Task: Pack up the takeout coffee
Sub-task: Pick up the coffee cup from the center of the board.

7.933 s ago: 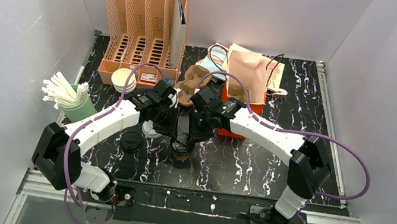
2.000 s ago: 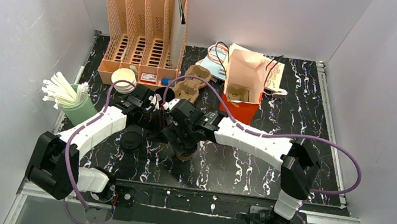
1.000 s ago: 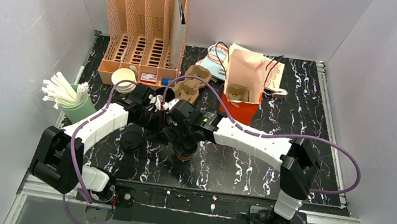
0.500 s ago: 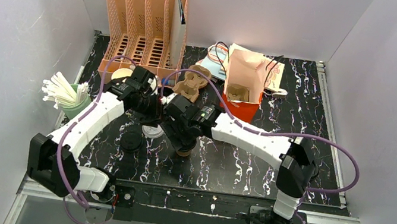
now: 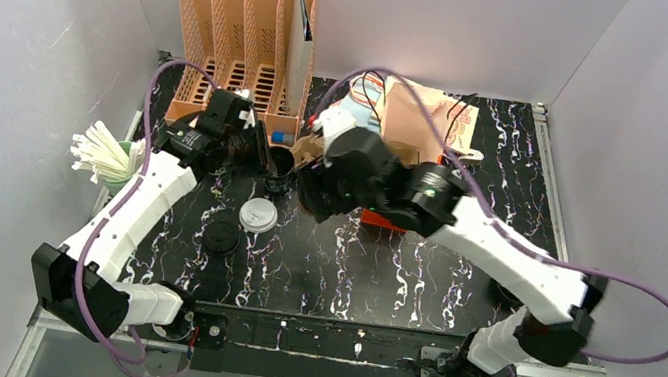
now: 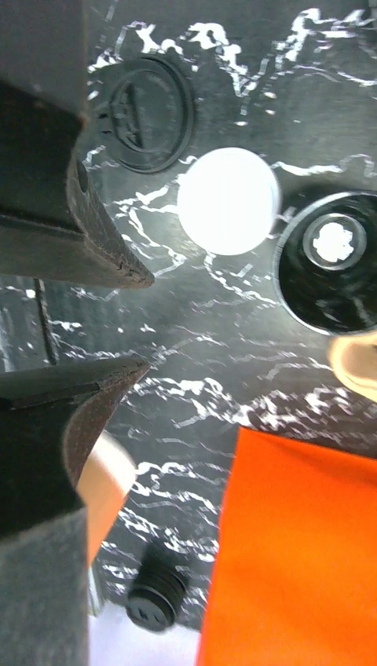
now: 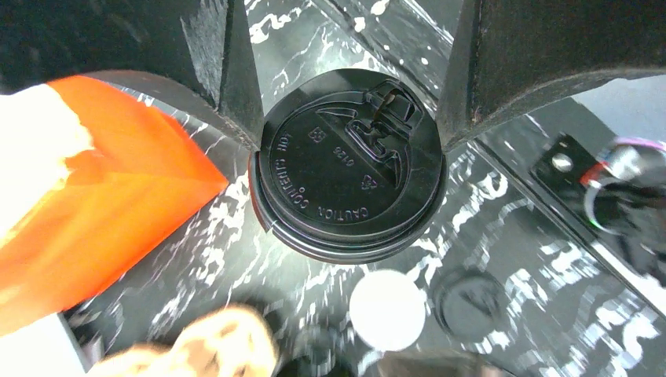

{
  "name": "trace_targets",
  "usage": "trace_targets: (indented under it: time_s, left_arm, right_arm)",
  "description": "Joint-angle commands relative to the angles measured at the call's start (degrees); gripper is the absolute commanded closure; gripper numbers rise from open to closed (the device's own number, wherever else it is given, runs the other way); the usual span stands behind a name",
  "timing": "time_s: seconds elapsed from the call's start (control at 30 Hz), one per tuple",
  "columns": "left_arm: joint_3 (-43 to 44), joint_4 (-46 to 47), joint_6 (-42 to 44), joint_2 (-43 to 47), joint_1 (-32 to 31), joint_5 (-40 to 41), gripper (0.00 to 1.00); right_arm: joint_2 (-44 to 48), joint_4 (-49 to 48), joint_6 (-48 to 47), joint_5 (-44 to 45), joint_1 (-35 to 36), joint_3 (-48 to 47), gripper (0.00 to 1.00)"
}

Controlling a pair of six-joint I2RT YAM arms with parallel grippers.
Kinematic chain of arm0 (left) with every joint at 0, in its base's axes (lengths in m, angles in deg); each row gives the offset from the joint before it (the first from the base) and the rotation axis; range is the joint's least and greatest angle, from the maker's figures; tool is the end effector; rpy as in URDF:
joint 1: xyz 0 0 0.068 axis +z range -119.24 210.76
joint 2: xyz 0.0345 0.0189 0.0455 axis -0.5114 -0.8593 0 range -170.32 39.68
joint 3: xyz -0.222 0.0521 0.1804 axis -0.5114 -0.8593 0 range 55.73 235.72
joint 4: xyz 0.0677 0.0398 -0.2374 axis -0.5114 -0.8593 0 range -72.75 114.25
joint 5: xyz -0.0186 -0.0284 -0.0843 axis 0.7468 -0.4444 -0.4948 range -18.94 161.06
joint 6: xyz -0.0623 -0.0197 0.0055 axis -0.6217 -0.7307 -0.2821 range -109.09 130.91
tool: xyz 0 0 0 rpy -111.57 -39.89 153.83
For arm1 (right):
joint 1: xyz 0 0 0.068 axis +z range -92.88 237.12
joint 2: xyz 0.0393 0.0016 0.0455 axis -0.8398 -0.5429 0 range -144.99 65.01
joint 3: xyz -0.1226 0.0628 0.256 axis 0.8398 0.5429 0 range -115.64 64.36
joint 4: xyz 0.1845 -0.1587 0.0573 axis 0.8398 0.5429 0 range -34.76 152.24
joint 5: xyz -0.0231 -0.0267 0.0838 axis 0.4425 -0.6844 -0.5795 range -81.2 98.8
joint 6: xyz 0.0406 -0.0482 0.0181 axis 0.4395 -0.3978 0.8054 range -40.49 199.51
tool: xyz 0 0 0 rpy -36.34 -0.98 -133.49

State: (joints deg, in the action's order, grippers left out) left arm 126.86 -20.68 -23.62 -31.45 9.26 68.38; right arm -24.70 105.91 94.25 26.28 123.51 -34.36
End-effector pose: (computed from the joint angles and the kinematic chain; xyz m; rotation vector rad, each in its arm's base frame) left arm 0.2319 -0.0939 0.3522 -0.2509 2.4044 -0.5210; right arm 0.1469 0.2972 0.4097 -0.8532 2.1245 0.3998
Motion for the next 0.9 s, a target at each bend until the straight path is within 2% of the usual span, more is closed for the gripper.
trace_targets:
  time_s: [0.0, 0.1, 0.3, 0.4, 0.53, 0.67, 0.87]
  left_arm:
    - [3.37, 7.10, -1.88, 1.43, -0.04, 2.73, 0.63]
    - [5.48, 12.70, -2.45, -0.47, -0.08, -1.84, 0.60]
    - [13.25, 23.02, -3.35, -8.77, -1.21, -9.87, 0.39]
    - [19.33, 26.18, -3.08, -13.77, -3.36, -9.77, 0.33]
    - [28.14, 26.78, -2.04, -21.67, -6.99, -7.76, 0.30]
    - [33.75, 28.18, -1.56, -26.39, -9.72, -6.44, 0.29]
    - [38.86, 28.96, -2.83, -31.82, -10.50, -8.56, 0.27]
  right_arm:
    - [8.59, -5.30, -3.13, 5.85, 0.05, -5.81, 0.48]
    - [11.49, -7.60, -4.05, 12.27, 0.05, -7.06, 0.53]
    - [14.12, -8.61, -6.50, 29.26, -0.14, -6.82, 0.60]
    - [13.22, -7.58, -7.63, 33.86, -1.96, -8.35, 0.66]
    - [11.33, -5.95, -8.63, 31.46, -9.14, -10.22, 0.67]
    - [8.49, -4.52, -7.29, 23.41, -20.25, -12.83, 0.70]
    - [3.81, -3.22, -5.42, 15.60, -24.86, -17.80, 0.71]
